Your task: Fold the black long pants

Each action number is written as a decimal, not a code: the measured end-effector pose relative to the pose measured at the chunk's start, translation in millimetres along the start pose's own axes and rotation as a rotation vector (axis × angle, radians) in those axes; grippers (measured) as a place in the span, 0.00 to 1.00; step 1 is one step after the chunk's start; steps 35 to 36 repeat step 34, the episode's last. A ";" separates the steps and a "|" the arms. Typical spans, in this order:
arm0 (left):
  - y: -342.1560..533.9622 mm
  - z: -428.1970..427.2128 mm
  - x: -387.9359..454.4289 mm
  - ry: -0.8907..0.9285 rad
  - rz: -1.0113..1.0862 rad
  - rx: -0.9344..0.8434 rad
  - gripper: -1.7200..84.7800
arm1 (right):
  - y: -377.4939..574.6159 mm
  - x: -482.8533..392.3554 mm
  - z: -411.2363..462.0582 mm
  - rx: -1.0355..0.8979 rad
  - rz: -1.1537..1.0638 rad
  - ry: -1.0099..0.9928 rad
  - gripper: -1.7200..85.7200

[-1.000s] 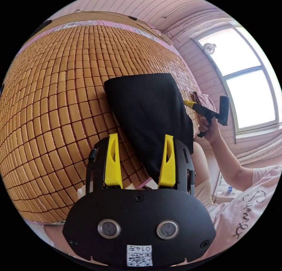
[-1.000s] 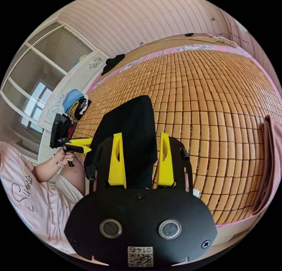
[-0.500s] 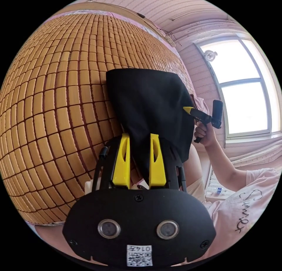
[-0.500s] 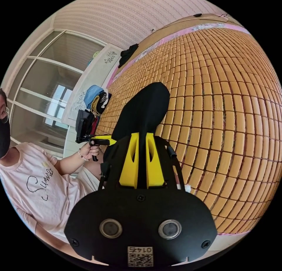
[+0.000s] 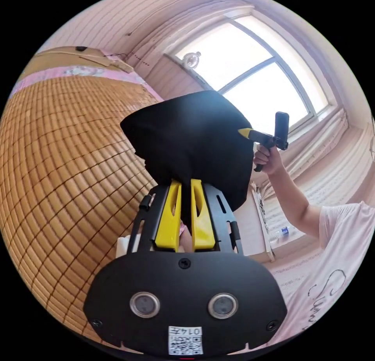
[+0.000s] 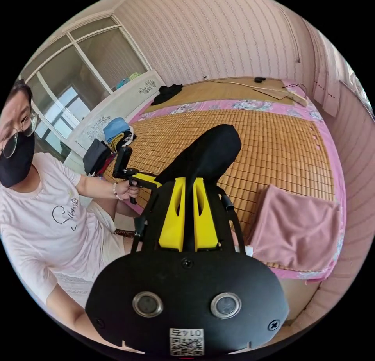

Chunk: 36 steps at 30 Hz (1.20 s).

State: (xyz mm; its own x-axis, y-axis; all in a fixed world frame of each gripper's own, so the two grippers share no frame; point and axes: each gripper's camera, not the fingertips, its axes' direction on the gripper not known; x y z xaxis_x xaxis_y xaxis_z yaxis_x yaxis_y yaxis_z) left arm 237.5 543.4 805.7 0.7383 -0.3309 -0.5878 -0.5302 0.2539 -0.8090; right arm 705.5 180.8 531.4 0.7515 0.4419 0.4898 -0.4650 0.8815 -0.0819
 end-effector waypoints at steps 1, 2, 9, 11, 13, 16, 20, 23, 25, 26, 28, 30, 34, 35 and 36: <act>-23.7 22.5 19.4 0.043 0.074 0.004 0.07 | -2.1 14.1 -30.4 -0.025 0.020 0.053 0.06; -45.6 48.2 39.4 0.063 0.149 -0.009 0.09 | -3.9 31.5 -58.9 -0.050 0.062 0.101 0.07; -86.8 166.5 59.8 -0.070 0.110 -0.207 0.13 | 29.2 138.3 -106.0 -0.113 0.551 0.532 0.12; -63.8 162.2 53.9 -0.066 0.110 -0.220 0.13 | 53.1 135.0 -68.1 -0.034 0.572 0.408 0.13; -41.2 153.9 52.6 -0.116 0.157 -0.249 0.12 | 64.2 118.6 -22.2 -0.070 0.520 0.331 0.14; -1.9 128.5 49.0 -0.180 0.190 -0.279 0.12 | 76.9 87.4 45.8 -0.199 0.473 0.412 0.16; 58.2 64.8 44.9 -0.203 0.148 -0.245 0.12 | 78.9 28.4 53.7 -0.078 0.440 0.575 0.13; 109.2 9.5 49.5 -0.261 0.119 -0.215 0.12 | 84.2 -12.2 58.1 -0.019 0.423 0.527 0.12; 143.9 -28.9 55.8 -0.307 0.101 -0.180 0.12 | 86.5 -35.1 69.2 -0.048 0.408 0.447 0.13; 169.6 -57.7 61.6 -0.359 0.090 -0.141 0.12 | 86.4 -57.1 76.6 -0.047 0.378 0.424 0.12; 210.8 -103.1 71.1 -0.453 0.067 -0.073 0.12 | 80.9 -99.4 91.4 -0.043 0.278 0.420 0.11; 254.0 -148.9 77.8 -0.531 0.017 -0.005 0.13 | 69.1 -145.3 112.2 -0.064 0.157 0.408 0.09; 365.1 -251.0 91.0 -0.693 -0.159 0.169 0.14 | 20.7 -255.6 166.8 -0.046 -0.126 0.267 0.08; 365.1 -251.0 91.0 -0.693 -0.159 0.169 0.14 | 20.7 -255.6 166.8 -0.046 -0.126 0.267 0.08; 365.1 -251.0 91.0 -0.693 -0.159 0.169 0.14 | 20.7 -255.6 166.8 -0.046 -0.126 0.267 0.08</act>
